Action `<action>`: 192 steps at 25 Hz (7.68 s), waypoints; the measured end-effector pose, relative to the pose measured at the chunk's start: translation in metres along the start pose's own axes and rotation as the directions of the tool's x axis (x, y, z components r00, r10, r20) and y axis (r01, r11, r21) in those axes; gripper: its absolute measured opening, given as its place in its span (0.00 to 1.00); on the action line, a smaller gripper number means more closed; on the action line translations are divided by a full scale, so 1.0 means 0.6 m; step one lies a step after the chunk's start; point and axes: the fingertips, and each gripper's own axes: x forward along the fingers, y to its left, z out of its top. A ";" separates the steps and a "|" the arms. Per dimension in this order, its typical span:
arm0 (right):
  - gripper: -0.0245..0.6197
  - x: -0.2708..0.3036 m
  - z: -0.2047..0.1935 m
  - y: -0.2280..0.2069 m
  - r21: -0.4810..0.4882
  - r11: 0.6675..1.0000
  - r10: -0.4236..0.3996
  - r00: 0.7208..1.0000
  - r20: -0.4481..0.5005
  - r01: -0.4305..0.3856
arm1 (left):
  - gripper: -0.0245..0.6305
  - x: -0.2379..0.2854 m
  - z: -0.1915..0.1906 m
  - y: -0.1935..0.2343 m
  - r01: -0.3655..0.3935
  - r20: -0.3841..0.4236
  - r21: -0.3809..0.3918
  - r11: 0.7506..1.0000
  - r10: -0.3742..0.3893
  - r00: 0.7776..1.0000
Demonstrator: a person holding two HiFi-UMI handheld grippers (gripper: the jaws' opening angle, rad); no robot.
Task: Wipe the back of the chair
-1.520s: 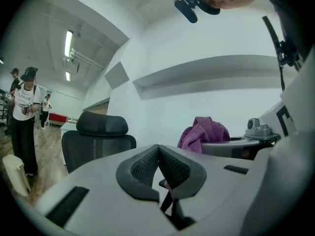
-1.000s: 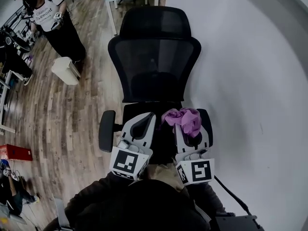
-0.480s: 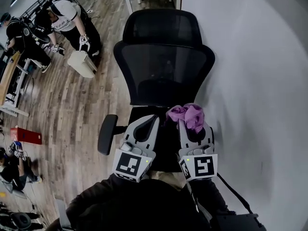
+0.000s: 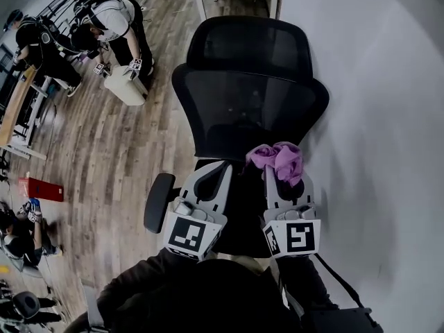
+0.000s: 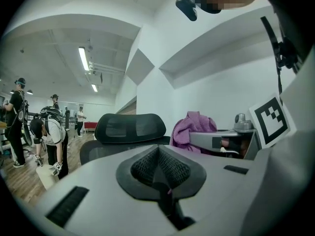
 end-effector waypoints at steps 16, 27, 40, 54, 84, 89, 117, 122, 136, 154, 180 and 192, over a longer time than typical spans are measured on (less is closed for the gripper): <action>0.20 0.173 0.012 -0.034 -0.029 0.993 -0.116 0.993 -0.006 0.116 | 0.05 0.078 -0.016 0.129 0.066 -0.007 -0.062 0.996 -0.067 0.998; 0.20 0.351 0.225 -0.156 -0.073 0.951 -0.279 0.936 0.213 0.300 | 0.05 0.104 -0.030 0.219 0.064 -0.049 -0.061 0.996 -0.067 0.997; 0.20 0.464 0.165 -0.250 -0.083 0.876 -0.478 0.878 -0.027 0.474 | 0.05 0.100 -0.058 0.282 0.032 -0.052 -0.136 0.990 -0.039 0.998; 0.19 0.523 0.148 -0.210 -0.088 0.894 -0.445 0.893 -0.062 0.439 | 0.05 0.074 -0.054 0.333 -0.044 -0.053 -0.157 0.987 0.036 0.998; 0.19 0.659 0.150 0.003 -0.065 0.983 -0.175 0.983 -0.055 0.172 | 0.05 -0.032 -0.048 0.430 -0.236 -0.046 -0.183 0.954 0.231 0.972; 0.20 0.672 0.158 0.033 -0.061 0.989 -0.136 0.990 -0.043 0.134 | 0.05 -0.049 -0.047 0.439 -0.264 -0.062 -0.181 0.947 0.257 0.964; 0.19 0.619 0.101 0.053 -0.100 0.990 -0.102 0.995 0.008 0.103 | 0.05 0.014 -0.048 0.425 -0.210 -0.046 -0.166 0.963 0.205 0.978; 0.19 0.607 0.091 0.011 -0.111 0.984 -0.143 0.990 -0.006 0.142 | 0.05 0.043 -0.040 0.423 -0.181 -0.023 -0.117 0.977 0.179 0.984; 0.19 0.559 0.093 -0.128 -0.120 0.947 -0.304 0.952 -0.024 0.299 | 0.05 0.085 -0.038 0.364 -0.106 -0.034 -0.102 0.989 0.103 0.994; 0.19 0.415 0.146 -0.268 -0.132 0.861 -0.494 0.870 0.010 0.490 | 0.05 0.117 -0.013 0.255 0.011 -0.007 -0.110 0.994 -0.011 1.000; 0.19 0.405 0.120 -0.240 -0.141 0.869 -0.479 0.878 -0.004 0.474 | 0.05 0.097 -0.006 0.243 0.013 -0.006 -0.139 0.990 -0.014 1.000; 0.19 0.494 0.096 -0.158 -0.129 0.919 -0.379 0.925 -0.023 0.373 | 0.05 0.064 -0.021 0.322 -0.095 -0.032 -0.102 0.990 0.092 0.995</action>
